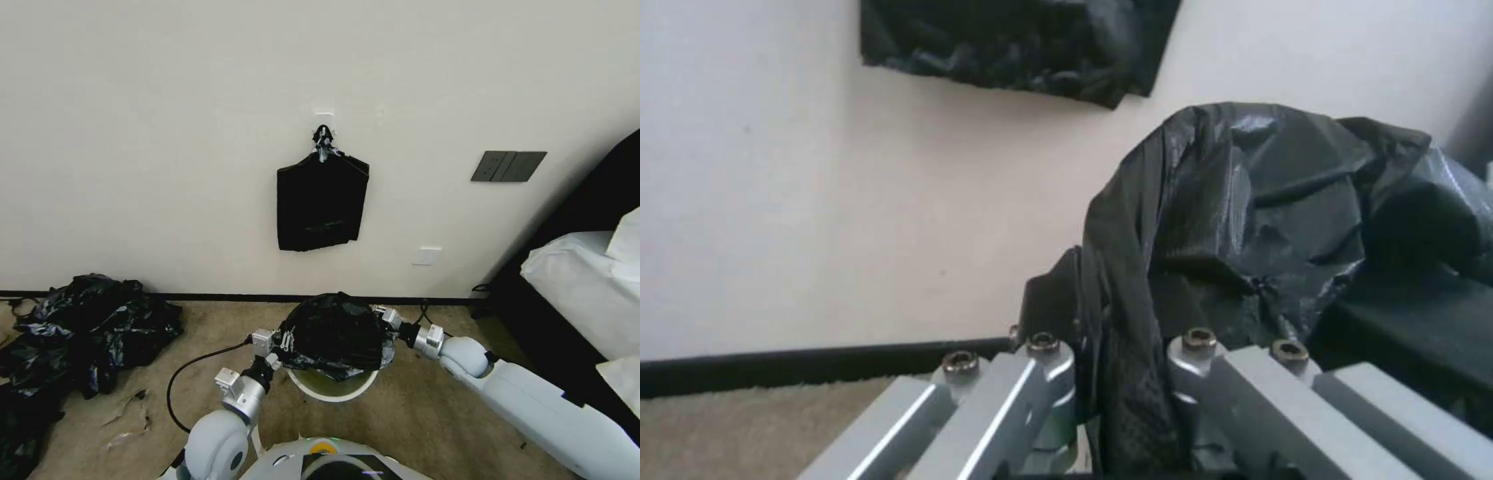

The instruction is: Place a trash bag onto the trash bin.

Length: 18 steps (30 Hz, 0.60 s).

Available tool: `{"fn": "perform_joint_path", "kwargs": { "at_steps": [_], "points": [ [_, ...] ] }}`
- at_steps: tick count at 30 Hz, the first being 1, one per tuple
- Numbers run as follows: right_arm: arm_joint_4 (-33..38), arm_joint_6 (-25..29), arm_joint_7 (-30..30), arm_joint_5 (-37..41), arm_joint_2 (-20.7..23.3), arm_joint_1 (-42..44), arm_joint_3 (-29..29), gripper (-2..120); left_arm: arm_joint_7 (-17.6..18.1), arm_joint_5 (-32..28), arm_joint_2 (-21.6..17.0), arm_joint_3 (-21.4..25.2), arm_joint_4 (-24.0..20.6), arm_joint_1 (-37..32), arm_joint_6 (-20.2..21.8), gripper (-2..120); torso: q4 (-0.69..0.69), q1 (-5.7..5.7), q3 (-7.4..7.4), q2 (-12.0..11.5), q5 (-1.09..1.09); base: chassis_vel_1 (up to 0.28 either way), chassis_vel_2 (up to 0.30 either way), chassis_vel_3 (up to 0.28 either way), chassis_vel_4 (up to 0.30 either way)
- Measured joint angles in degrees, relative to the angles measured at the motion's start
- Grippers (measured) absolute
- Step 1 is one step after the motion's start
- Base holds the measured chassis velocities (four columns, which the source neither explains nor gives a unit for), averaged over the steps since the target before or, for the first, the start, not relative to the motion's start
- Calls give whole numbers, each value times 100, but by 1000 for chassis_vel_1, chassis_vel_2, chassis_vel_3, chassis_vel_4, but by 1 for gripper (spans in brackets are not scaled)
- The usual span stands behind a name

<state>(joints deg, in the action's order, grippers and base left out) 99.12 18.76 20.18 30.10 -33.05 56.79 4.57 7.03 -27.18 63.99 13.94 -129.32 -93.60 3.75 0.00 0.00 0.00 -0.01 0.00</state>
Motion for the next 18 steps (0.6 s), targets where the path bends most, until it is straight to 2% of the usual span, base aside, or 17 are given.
{"fn": "perform_joint_path", "kwargs": {
  "at_steps": [1,4,6,8,11,13,15,18],
  "points": [
    [0,0,0,0,0,0,0,27,0,0,0,0,0,0,0,7,0,0,0,0,0,0,0,0,0],
    [14,-24,-2,127,68,5,-110,41,51,-39,4,23,31,0,41,7,-1,0,0,0,0,0,0,0,0],
    [18,-19,-1,147,85,8,-152,43,92,-74,2,34,54,11,84,7,0,0,0,0,0,0,0,0,0],
    [31,10,0,222,121,12,-233,55,207,-232,-4,61,126,66,173,7,0,0,0,0,0,0,0,0,0],
    [35,51,30,240,163,17,-288,61,282,-349,-14,93,183,110,209,7,0,0,0,0,0,0,0,0,0],
    [17,114,149,240,225,30,-342,73,327,-434,-24,118,201,150,230,7,0,0,0,0,-1,0,0,0,0],
    [3,124,202,237,245,39,-362,76,339,-447,-26,122,202,158,236,7,0,0,0,0,0,0,0,0,0],
    [-42,127,229,294,278,66,-448,89,409,-474,-15,159,202,183,247,7,0,0,0,0,0,0,0,0,0]
  ]
}}
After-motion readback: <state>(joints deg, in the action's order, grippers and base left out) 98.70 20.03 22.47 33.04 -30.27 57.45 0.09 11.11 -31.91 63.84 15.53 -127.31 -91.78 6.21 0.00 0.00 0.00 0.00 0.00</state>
